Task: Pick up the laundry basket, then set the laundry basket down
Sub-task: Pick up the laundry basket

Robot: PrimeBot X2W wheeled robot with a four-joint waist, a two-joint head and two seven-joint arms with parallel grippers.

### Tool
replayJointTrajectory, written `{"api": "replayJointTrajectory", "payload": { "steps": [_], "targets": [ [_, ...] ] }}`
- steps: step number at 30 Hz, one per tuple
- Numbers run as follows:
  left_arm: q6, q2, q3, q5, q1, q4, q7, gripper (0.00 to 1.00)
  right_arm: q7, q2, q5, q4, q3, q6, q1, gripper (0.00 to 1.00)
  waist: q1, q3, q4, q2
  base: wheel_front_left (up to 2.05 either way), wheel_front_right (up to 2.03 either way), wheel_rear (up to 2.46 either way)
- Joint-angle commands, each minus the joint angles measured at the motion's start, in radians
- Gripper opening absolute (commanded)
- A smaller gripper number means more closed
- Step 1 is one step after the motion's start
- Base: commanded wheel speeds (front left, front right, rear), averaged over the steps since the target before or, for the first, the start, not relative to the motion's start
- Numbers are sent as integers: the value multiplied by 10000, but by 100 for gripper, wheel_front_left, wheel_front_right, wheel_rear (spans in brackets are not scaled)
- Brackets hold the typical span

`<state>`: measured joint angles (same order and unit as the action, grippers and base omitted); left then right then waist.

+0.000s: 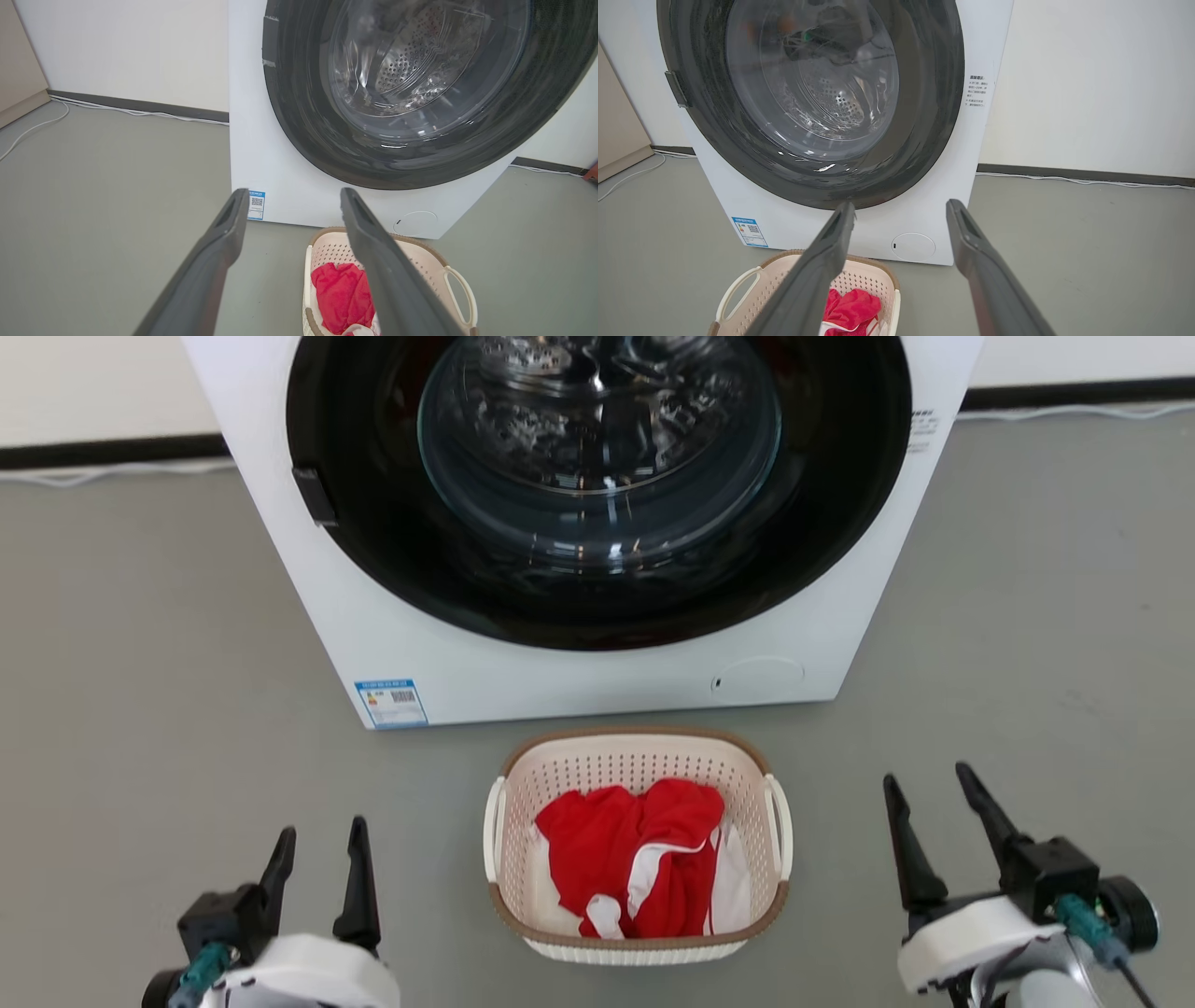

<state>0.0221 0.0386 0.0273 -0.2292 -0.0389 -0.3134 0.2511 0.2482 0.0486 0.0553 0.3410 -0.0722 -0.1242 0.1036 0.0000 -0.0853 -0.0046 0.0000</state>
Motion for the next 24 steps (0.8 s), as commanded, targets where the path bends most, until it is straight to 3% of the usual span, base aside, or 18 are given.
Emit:
{"api": "replayJointTrajectory", "payload": {
  "steps": [1,11,24],
  "targets": [
    [-21,116,222,52,-617,158,107,100,136,20,-149,-213,164,-65,475,100,0,-224,32,0,0,0,0],
    [56,116,-166,-81,-1960,-762,107,100,136,18,-209,472,174,-65,1590,100,0,-1453,156,0,0,0,0],
    [434,116,-858,-157,-5266,-4228,107,100,136,17,384,3940,66,-65,4671,100,0,-4064,363,0,0,0,0]
  ]
}}
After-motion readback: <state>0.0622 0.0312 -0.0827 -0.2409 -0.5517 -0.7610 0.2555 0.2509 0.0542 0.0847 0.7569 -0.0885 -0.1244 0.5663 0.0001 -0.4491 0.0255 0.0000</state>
